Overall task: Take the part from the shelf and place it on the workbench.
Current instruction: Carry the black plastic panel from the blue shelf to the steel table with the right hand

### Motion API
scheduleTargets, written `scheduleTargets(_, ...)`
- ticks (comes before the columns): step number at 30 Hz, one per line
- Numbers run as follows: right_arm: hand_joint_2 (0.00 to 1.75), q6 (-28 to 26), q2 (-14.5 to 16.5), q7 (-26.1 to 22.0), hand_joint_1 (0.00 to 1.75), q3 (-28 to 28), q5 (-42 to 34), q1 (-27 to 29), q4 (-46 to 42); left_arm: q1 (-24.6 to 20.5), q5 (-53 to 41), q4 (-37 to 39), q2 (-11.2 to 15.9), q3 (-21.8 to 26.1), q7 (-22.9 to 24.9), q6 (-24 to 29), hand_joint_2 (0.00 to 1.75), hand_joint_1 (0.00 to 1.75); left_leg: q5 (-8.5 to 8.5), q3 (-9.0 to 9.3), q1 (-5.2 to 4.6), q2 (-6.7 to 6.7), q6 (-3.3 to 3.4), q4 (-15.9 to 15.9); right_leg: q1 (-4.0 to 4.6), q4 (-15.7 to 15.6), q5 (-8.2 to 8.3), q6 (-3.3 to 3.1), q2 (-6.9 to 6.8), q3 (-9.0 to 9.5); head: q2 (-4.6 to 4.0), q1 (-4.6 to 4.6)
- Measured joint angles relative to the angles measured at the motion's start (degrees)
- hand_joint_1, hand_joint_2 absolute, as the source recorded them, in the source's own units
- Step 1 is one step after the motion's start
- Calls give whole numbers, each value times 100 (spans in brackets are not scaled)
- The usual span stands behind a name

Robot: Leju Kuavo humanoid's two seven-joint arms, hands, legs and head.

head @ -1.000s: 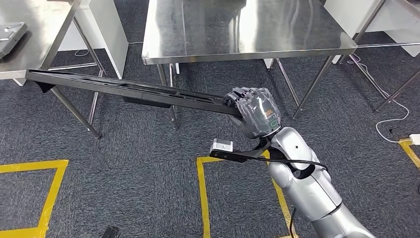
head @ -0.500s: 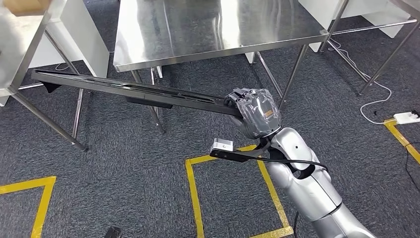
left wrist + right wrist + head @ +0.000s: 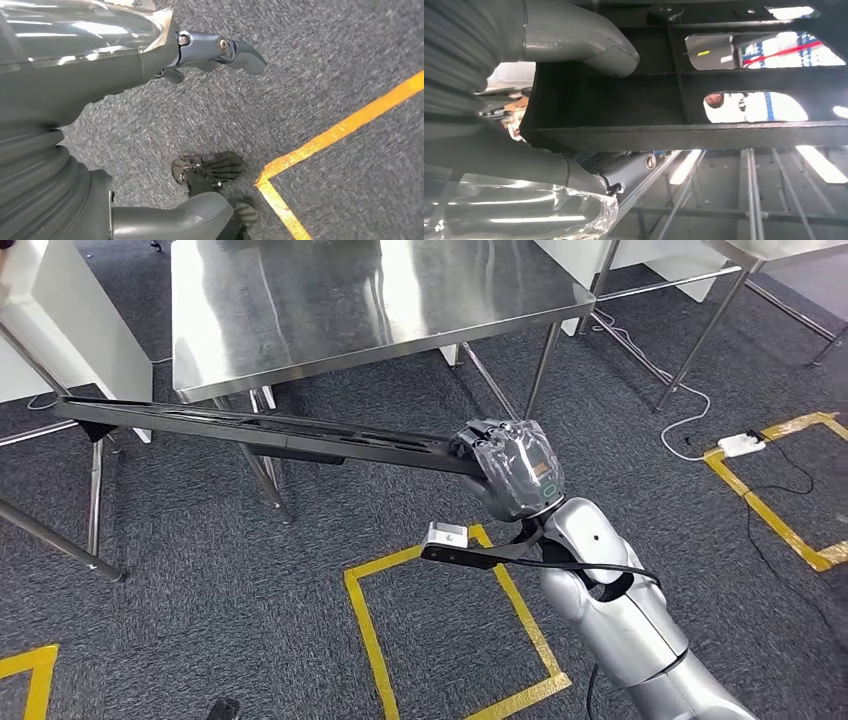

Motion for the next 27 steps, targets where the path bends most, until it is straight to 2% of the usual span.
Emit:
scheduleTargets(1, 175, -3, 2, 1, 166, 7, 1, 4, 3, 6, 4, 1, 0, 2, 1, -1, 175, 0, 0, -4, -8, 50, 3, 3, 2, 394, -145, -5, -47, -183, 0, 3)
scheduleTargets(2, 175, -4, 0, 2, 166, 12, 1, 12, 9, 10, 8, 2, 0, 3, 3, -1, 175, 0, -1, -6, -15, 93, 4, 5, 0, 662, -224, 8, -66, -306, 0, 3)
scheduleTargets(3, 175, -4, -5, 5, 166, 15, 1, 17, 16, 11, 10, 3, -1, 3, 7, -1, 175, 0, -3, -8, -18, 127, 4, 8, -1, 718, -216, 38, -74, -319, 0, 5)
scheduleTargets(4, 175, -4, -11, 8, 166, 16, 1, 21, 23, 10, 10, 3, -1, 3, 10, -1, 175, 0, -4, -7, -18, 150, 1, 12, -2, 520, -121, 78, -81, -202, 0, 7)
scheduleTargets(6, 175, -5, -20, 10, 166, 18, 0, 18, 30, 2, 11, 3, -3, 3, 14, 1, 175, 0, -20, -10, -29, 176, -22, 38, 3, -342, 168, 124, -127, 278, 0, 7)
scheduleTargets(7, 175, -5, -17, 10, 166, 20, -2, 16, 30, -1, 11, 3, -4, 3, 15, 3, 175, 0, -33, -18, -44, 183, -42, 57, 10, -703, 277, 114, -148, 481, 0, 4)
scheduleTargets(8, 175, -5, -14, 10, 166, 24, -4, 13, 30, -3, 11, 3, -3, 3, 15, 9, 175, 0, -50, -30, -63, 188, -50, 83, 6, -932, 345, 95, -165, 610, 0, 0)
scheduleTargets(10, 175, -4, -8, 10, 166, 34, -9, 11, 30, 0, 11, 3, -3, 4, 16, 23, 175, 0, -65, -48, -79, 192, -32, 109, 3, -997, 378, 62, -159, 647, 0, -7)
scheduleTargets(13, 175, -4, -5, 10, 166, 45, -10, 7, 30, 1, 8, 3, 2, 3, 17, 40, 175, 0, -58, -48, -64, 195, -14, 101, 2, -1019, 397, 76, -145, 646, 0, -5)
scheduleTargets(16, 175, -5, 16, 10, 166, 48, -10, -5, 29, -11, 7, 3, 19, 6, 16, 52, 175, 0, 83, 158, -47, 226, 86, -246, -6, -1127, 435, 121, -139, 707, 0, -17)
scheduleTargets(17, 175, -6, 17, 10, 166, 52, -11, -16, 30, -19, 7, 3, 14, 6, 15, 55, 175, 0, 154, 254, -31, 241, 119, -405, -1, -1037, 380, 113, -136, 667, 0, -19)
scheduleTargets(18, 175, -7, 14, 9, 166, 59, -14, -31, 34, -24, 7, 3, 8, 6, 16, 56, 175, 0, 206, 317, -11, 253, 122, -510, -4, -803, 275, 97, -135, 551, 0, -10)
scheduleTargets(20, 175, -9, 11, 9, 166, 78, -17, -40, 40, -29, 7, 3, -1, 5, 18, 56, 175, 0, 220, 338, 4, 261, 102, -541, -42, -64, 5, 95, -131, 170, 0, -9)
scheduleTargets(21, 175, -11, 7, 9, 166, 85, -12, -27, 45, -26, 7, 3, -8, 5, 20, 57, 175, 0, 208, 332, 21, 262, 78, -524, -70, 233, -69, 125, -132, 6, 0, -10)
scheduleTargets(22, 175, -11, 1, 8, 166, 92, -2, -11, 50, -22, 7, 3, -16, 4, 20, 58, 175, 0, 183, 324, 50, 262, 38, -488, -108, 349, -60, 187, -134, -71, 0, -11)
scheduleTargets(23, 175, -14, -8, 4, 166, 99, 12, -2, 56, -19, 7, 3, -26, 3, 21, 62, 175, 0, 144, 309, 93, 259, -22, -427, -152, 238, 34, 271, -138, -28, 0, -10)
scheduleTargets(25, 175, -21, -19, -8, 166, 113, 40, -4, 62, -19, 7, 3, -29, 4, 22, 73, 175, 0, -1, 233, 194, 254, -202, -188, -239, -355, 287, 471, -153, 256, 0, -4)
scheduleTargets(26, 175, -28, -19, -16, 166, 121, 55, -10, 63, -23, 7, 4, -6, 7, 23, 85, 175, 0, -94, 166, 228, 249, -293, -35, -267, -578, 345, 527, -149, 368, 0, 21)
scheduleTargets(27, 175, -35, -15, -20, 166, 126, 71, -8, 64, -27, 3, 3, -4, 9, 22, 91, 175, 0, -179, 92, 246, 247, -366, 110, -279, -657, 338, 497, -133, 409, 0, 38)
